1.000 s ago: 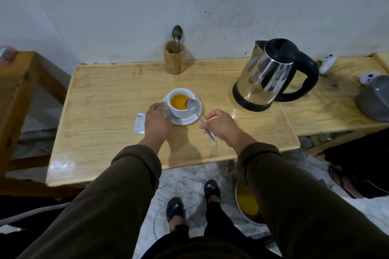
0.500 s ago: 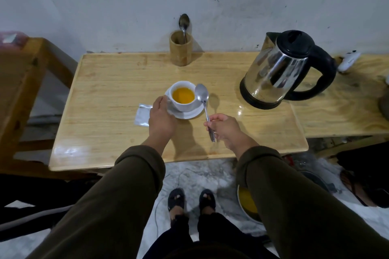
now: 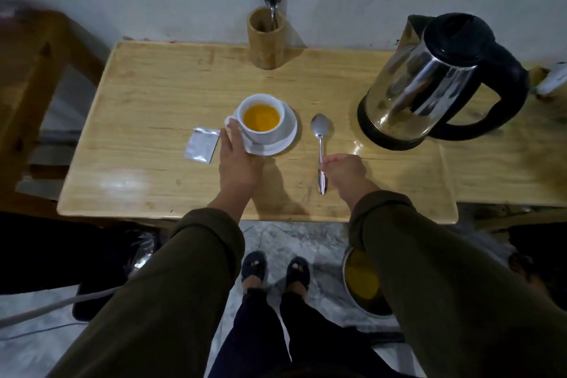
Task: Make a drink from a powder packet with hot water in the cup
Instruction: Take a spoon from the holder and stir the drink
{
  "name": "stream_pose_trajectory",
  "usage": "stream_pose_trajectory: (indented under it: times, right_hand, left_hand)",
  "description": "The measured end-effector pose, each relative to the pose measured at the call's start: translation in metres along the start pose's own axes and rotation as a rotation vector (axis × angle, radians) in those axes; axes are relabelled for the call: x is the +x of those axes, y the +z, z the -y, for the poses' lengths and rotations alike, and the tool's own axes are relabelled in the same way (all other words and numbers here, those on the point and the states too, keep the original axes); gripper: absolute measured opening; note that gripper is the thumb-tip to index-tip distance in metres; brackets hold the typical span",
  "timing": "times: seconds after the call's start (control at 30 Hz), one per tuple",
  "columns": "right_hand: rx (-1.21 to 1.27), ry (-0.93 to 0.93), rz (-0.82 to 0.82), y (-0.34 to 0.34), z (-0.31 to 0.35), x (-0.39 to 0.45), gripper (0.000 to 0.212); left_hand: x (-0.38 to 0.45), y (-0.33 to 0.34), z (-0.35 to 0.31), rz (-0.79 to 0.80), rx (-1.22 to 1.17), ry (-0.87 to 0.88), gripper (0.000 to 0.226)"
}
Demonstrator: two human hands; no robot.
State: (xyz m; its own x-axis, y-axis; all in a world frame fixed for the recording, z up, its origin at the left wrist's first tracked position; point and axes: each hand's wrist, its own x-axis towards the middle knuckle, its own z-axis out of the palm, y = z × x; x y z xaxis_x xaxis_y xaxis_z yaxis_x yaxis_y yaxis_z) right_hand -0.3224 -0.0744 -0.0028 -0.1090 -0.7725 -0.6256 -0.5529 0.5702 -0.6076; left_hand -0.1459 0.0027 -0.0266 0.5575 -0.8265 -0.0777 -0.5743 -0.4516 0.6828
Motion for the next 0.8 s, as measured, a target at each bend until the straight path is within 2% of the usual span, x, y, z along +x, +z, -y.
stream_pose_trajectory:
  times: [0.1, 0.17, 0.23, 0.4, 0.8]
  right_hand:
    - [-0.069, 0.004, 0.028, 0.001, 0.003, 0.003, 0.024]
    - [-0.102, 0.013, -0.085, 0.002, 0.006, 0.002, 0.023]
    - [-0.150, -0.004, -0.120, 0.003, 0.009, 0.004, 0.021]
    - [-0.264, 0.024, -0.103, 0.008, 0.013, 0.010, 0.016]
    - [-0.317, -0.008, -0.041, 0.007, 0.011, 0.018, 0.026]
  left_hand:
    - [-0.003, 0.007, -0.003, 0.020, -0.049, -0.005, 0.098]
    - [-0.005, 0.011, -0.007, 0.017, -0.071, -0.046, 0.102]
    - [-0.007, 0.014, -0.010, 0.005, -0.092, -0.065, 0.103]
    - [-0.009, 0.016, -0.013, -0.029, -0.111, -0.071, 0.101]
    - [-0.009, 0.020, -0.011, -0.041, -0.100, -0.107, 0.103]
